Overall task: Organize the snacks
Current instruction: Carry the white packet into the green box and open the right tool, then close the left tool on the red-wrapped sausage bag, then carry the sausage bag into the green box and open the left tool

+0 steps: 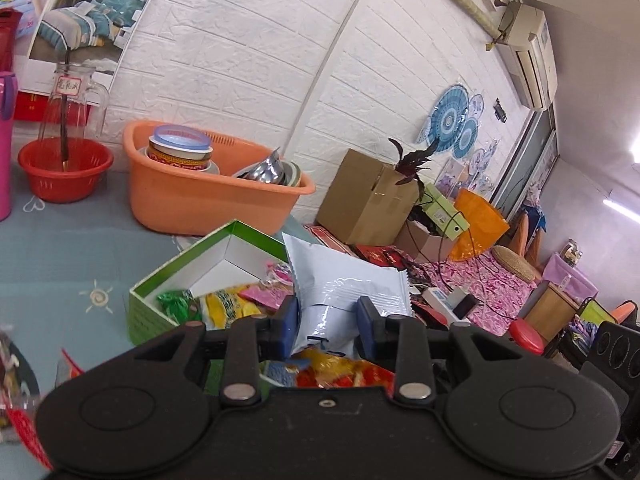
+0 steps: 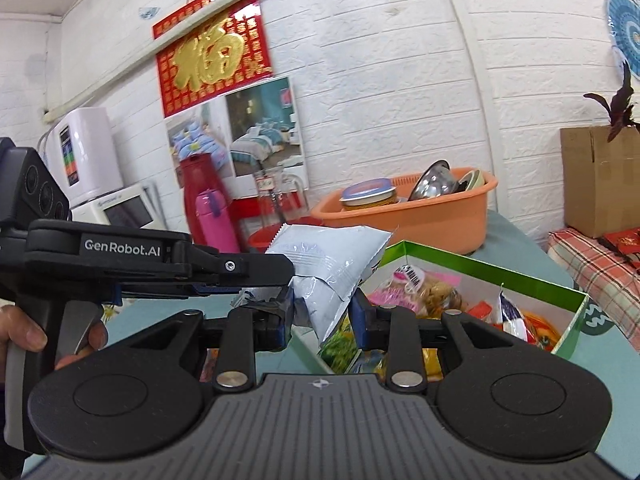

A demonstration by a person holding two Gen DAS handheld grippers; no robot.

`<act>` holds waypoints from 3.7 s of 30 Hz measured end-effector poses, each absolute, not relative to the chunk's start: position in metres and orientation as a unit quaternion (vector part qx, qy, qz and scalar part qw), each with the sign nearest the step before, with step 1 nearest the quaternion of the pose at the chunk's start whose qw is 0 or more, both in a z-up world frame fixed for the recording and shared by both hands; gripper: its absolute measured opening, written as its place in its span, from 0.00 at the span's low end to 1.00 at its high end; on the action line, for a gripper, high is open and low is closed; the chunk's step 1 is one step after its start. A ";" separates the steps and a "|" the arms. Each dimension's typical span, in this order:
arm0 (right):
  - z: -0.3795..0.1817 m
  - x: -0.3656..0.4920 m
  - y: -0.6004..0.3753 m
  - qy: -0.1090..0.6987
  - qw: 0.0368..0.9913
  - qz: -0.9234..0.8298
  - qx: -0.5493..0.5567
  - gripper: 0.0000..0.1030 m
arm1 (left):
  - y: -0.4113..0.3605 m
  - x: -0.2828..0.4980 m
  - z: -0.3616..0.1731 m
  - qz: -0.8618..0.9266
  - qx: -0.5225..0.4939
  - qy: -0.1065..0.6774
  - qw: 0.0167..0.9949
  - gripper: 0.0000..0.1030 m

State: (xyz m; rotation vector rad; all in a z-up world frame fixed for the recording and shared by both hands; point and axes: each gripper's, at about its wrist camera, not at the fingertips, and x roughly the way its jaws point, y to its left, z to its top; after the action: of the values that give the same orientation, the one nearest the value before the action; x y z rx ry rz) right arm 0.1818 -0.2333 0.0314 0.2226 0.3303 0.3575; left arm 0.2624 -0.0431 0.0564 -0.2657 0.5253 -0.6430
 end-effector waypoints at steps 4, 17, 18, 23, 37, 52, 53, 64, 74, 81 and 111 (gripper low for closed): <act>0.020 0.207 -0.229 0.176 0.964 0.166 0.112 0.51 | -0.039 0.287 0.043 -0.299 -0.136 0.268 0.906 0.62; -0.011 0.235 -0.214 0.207 0.965 0.141 0.073 1.00 | -0.015 0.305 0.016 -0.247 -0.143 0.291 0.913 1.00; -0.009 0.233 -0.214 0.206 0.966 0.141 0.073 1.00 | -0.014 0.301 0.019 -0.248 -0.141 0.289 0.914 1.00; 0.004 0.212 -0.214 0.188 0.968 0.146 0.081 1.00 | -0.007 0.275 0.033 -0.246 -0.136 0.277 0.919 1.00; 0.030 0.146 -0.197 0.173 0.956 0.219 0.091 1.00 | 0.060 0.219 0.029 -0.134 -0.160 0.281 0.937 1.00; 0.011 0.125 -0.196 0.215 0.943 0.246 0.066 1.00 | 0.057 0.258 -0.037 -0.172 -0.150 0.383 0.895 0.49; 0.009 0.126 -0.196 0.222 0.941 0.248 0.068 1.00 | 0.055 0.249 -0.039 -0.181 -0.158 0.380 0.893 0.51; -0.026 0.126 -0.175 0.291 0.909 0.290 0.064 1.00 | 0.059 0.179 -0.027 -0.224 -0.242 0.339 0.881 1.00; -0.037 0.150 -0.137 0.296 0.903 0.310 -0.006 1.00 | 0.044 0.199 -0.026 -0.205 -0.234 0.347 0.885 0.99; -0.044 0.159 -0.119 0.288 0.911 0.285 -0.074 0.81 | 0.036 0.211 -0.039 -0.189 -0.217 0.369 0.884 0.46; 0.016 0.153 -0.252 0.130 0.986 0.108 0.010 0.68 | -0.121 0.257 0.056 -0.358 -0.121 0.268 0.886 0.45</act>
State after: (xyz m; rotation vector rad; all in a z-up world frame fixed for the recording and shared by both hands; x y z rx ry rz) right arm 0.1527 -0.2523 0.0162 0.0195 0.2619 0.2170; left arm 0.2566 -0.1211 0.0558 -0.2526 0.5569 -0.7441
